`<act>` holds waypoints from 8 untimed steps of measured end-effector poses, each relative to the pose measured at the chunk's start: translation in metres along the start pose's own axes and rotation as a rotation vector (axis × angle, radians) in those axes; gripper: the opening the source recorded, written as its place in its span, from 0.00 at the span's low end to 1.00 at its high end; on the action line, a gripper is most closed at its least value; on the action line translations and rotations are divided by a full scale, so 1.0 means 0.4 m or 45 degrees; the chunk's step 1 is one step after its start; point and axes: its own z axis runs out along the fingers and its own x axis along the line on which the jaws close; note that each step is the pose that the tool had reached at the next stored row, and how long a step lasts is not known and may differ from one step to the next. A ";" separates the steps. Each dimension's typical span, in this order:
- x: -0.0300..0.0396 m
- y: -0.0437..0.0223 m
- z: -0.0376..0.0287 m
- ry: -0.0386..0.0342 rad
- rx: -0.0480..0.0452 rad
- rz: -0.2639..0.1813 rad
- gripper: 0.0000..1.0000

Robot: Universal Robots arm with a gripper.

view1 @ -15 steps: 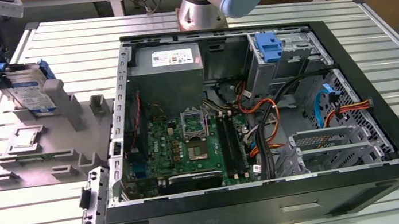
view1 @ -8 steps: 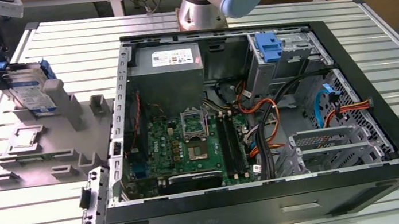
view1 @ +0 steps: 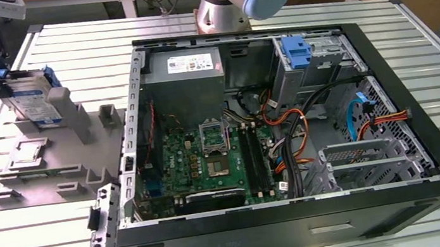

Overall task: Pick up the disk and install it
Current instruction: 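Pick up the disk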

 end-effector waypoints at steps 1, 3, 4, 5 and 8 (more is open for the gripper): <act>0.000 0.000 0.000 0.0000 0.000 0.000 0.36; 0.000 0.000 0.000 -0.0001 0.000 0.000 0.36; 0.000 0.000 0.000 0.0000 0.000 0.001 0.36; 0.000 0.000 0.000 0.0000 0.000 0.001 0.36; 0.000 0.000 0.000 -0.0001 0.000 0.001 0.36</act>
